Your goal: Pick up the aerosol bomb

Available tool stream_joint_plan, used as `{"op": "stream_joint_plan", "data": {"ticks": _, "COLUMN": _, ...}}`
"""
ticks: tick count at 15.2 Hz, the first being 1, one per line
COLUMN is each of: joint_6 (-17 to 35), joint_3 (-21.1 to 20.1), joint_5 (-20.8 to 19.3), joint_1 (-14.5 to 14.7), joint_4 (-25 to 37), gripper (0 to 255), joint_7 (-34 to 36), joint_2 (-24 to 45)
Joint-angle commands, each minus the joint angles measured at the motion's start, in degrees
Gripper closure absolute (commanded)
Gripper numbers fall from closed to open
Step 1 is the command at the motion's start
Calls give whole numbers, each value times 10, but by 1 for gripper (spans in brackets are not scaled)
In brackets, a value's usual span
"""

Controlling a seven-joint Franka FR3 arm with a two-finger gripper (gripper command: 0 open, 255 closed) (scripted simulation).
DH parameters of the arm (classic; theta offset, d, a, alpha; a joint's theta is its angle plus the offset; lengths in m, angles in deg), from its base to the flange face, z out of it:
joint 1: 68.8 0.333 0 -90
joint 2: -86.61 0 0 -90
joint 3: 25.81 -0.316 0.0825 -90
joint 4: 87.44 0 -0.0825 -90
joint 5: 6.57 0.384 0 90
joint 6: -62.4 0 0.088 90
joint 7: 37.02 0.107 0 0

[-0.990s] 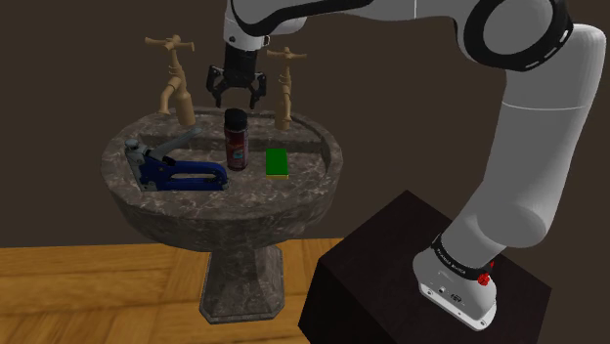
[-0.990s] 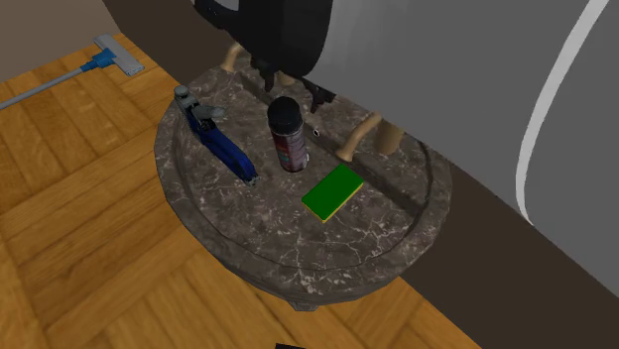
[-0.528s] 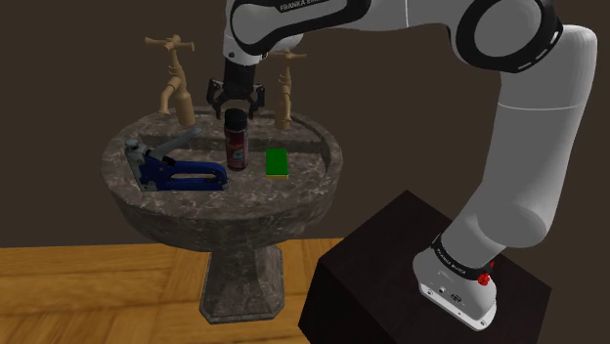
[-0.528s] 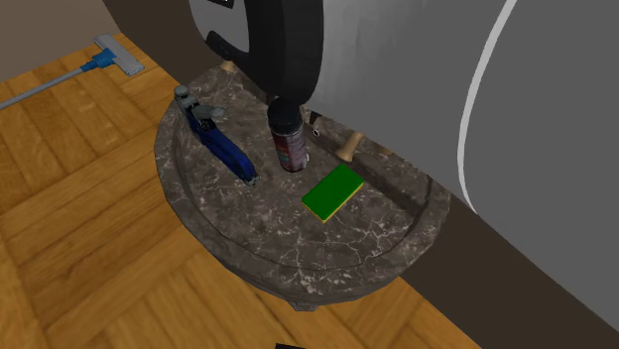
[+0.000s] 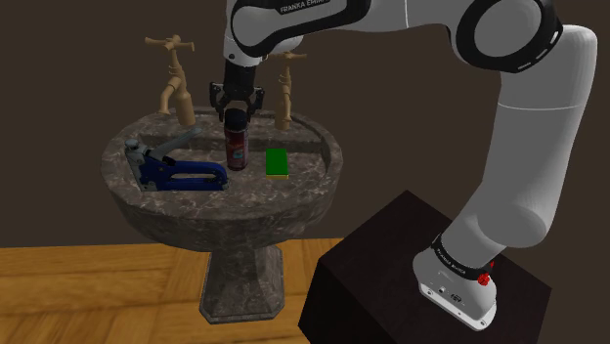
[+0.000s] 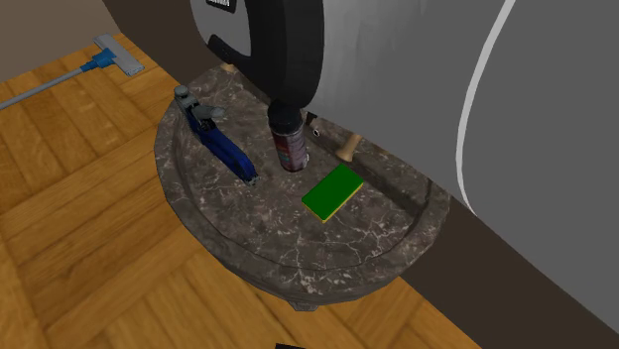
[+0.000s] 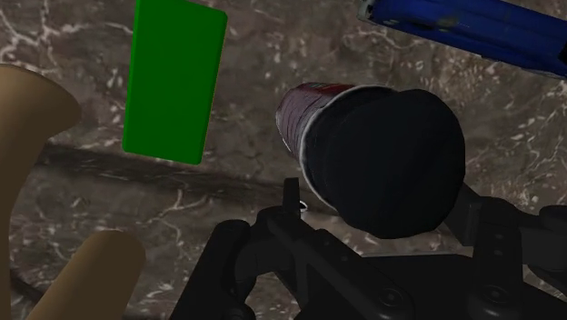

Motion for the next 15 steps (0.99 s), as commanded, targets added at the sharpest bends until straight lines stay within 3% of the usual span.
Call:
{"op": "stream_joint_plan", "data": {"ticks": 1, "joint_6": 0, "joint_3": 0, "joint_5": 0, "joint_1": 0, "joint_4": -1, "gripper": 255, "joint_7": 0, "joint_2": 1}}
{"op": "stream_joint_plan", "data": {"ticks": 15, "joint_6": -86, "joint_3": -2, "joint_5": 2, "joint_1": 2, "joint_4": 72, "gripper": 255, "joint_7": 5, "joint_2": -13}}
